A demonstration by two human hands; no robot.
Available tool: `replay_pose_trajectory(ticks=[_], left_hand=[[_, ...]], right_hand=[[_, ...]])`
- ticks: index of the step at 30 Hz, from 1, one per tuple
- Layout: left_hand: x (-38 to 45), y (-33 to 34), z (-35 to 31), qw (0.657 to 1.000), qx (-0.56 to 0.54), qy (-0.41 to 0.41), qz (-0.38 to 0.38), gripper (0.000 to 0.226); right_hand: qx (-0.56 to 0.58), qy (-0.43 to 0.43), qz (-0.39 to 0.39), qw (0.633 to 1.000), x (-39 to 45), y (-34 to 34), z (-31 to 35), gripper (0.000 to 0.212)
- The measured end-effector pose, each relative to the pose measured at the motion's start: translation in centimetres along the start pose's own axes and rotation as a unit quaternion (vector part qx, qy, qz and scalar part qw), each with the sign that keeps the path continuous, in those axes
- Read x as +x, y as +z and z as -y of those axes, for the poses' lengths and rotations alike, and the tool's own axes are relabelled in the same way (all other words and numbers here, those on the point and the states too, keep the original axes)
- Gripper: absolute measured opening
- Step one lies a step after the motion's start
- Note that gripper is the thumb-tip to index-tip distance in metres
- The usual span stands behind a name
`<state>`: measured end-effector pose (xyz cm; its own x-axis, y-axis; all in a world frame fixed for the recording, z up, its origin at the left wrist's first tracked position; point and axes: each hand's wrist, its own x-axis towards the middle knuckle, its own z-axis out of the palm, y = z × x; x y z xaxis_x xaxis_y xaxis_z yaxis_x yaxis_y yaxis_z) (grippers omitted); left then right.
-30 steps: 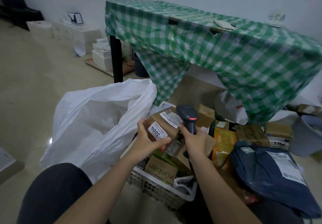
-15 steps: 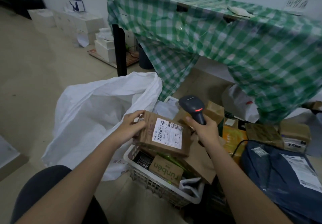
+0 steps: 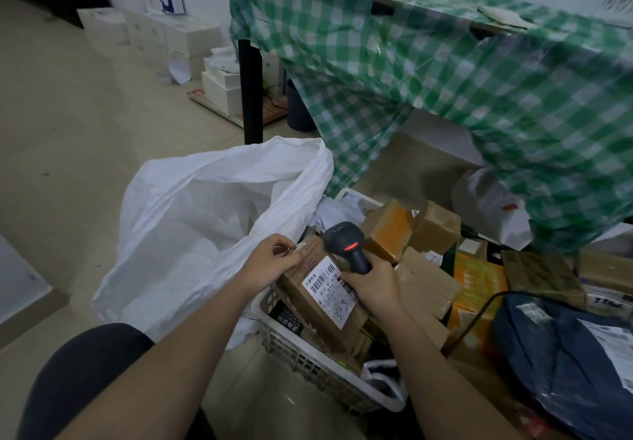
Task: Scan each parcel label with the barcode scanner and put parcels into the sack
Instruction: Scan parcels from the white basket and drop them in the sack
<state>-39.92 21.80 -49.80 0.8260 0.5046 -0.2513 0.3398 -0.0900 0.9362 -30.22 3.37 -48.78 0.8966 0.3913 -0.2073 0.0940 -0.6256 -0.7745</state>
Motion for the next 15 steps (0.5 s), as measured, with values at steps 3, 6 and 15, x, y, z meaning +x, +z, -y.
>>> replay_pose_trajectory(ticks=[3,6,15], left_hand=[[-0.2,0.0,0.6,1.0,0.001,-0.014,-0.011,0.022],[-1.0,0.1,1.7,0.994,-0.063,-0.068,0.05,0.029],[-0.8,0.6,1.2,0.992,-0.087,-0.064,0.058,0.046]], right_hand=[[-0.043,0.012,-0.001,0.999,0.6,0.5,0.4,0.023],[-0.069,0.023,0.01,0.997,1.0,0.7,0.6,0.031],[-0.065,-0.003,-0.019,0.998,0.3,-1.9,1.5,0.012]])
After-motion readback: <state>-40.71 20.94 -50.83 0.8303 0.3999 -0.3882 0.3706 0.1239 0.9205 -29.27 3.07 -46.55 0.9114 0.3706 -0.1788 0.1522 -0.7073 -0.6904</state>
